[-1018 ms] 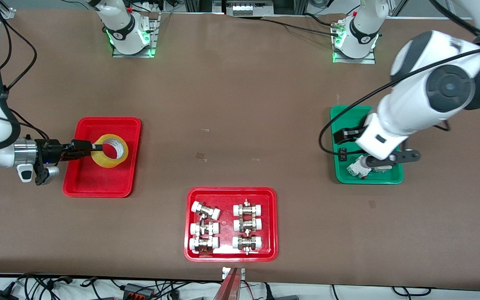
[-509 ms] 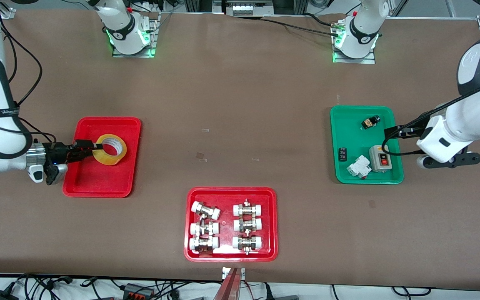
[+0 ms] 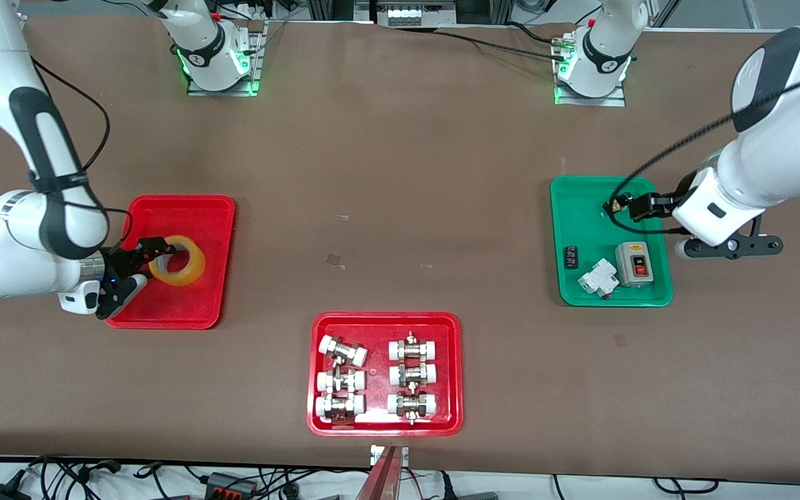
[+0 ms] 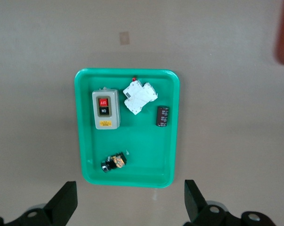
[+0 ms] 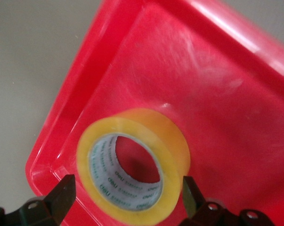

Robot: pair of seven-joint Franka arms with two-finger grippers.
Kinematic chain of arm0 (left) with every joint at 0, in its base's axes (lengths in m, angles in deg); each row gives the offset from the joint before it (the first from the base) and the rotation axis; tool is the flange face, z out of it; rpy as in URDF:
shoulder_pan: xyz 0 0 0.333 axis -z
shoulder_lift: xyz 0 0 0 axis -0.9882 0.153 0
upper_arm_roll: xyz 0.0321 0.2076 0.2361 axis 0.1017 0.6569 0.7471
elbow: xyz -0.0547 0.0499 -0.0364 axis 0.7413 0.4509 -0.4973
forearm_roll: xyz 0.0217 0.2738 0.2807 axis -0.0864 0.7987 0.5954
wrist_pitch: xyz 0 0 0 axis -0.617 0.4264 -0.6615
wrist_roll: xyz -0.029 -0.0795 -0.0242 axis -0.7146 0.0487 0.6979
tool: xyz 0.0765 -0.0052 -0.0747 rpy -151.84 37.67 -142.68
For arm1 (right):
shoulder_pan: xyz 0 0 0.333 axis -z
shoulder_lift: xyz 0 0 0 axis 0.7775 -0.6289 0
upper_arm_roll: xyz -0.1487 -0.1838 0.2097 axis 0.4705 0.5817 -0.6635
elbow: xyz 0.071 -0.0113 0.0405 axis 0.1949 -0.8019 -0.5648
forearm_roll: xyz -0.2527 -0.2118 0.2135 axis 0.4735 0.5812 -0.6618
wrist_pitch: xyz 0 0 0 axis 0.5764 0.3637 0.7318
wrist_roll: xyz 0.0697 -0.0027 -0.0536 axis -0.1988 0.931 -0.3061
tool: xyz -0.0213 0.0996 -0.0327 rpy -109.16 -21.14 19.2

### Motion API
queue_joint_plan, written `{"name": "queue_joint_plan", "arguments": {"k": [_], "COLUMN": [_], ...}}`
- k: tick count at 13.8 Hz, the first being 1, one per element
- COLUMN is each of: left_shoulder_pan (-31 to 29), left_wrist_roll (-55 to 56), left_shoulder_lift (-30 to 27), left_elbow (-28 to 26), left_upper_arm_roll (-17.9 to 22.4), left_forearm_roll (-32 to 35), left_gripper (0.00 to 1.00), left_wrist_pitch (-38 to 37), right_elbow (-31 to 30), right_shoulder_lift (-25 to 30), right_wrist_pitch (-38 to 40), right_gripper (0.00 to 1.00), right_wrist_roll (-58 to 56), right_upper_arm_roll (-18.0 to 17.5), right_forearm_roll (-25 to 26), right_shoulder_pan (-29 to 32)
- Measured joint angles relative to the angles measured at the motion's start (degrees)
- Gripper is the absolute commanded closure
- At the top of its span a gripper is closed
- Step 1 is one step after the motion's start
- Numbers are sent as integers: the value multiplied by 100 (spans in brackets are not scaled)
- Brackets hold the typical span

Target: Left arm passes tape to right arm into tray

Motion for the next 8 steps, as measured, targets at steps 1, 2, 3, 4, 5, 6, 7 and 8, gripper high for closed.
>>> {"name": "queue_joint_plan", "arguments": {"k": [1,2,3,4,5,6,7,8], "left_shoulder_pan": [-40,-106,-130,-29,254,597,927,1210], "left_wrist_roll": [-141,-218,-255,-270,-329,-426,-476,-464], "left_shoulder_lift": [-37,-63,-75,-89,-140,-244,-392,-554], "left_elbow": [0,1,3,6,13,14,9,0], "left_upper_arm_roll": [16,54,175,479,983,1459,1767,1901], "left_forearm_roll": [0,-1,-21,-89,-256,-441,-546,-587], "left_gripper": [0,0,0,0,0,0,0,0], "left_wrist_pitch": [10,36,117,331,596,647,463,169], "right_elbow": [6,9,14,22,30,37,42,40], "right_shoulder_lift": [204,429,679,960,1283,1618,1947,2267], "right_wrist_pitch": [-2,10,72,220,427,662,911,1150], "right_gripper": [0,0,0,0,0,0,0,0], "right_wrist_roll": [178,413,696,1070,1586,2173,2704,3199], "right_upper_arm_roll": [-1,-1,-1,-2,-5,-7,-14,-22], "right_forearm_roll": [164,284,346,363,368,382,438,511], "right_shoulder_pan": [-103,-178,-239,-306,-398,-521,-659,-801]}}
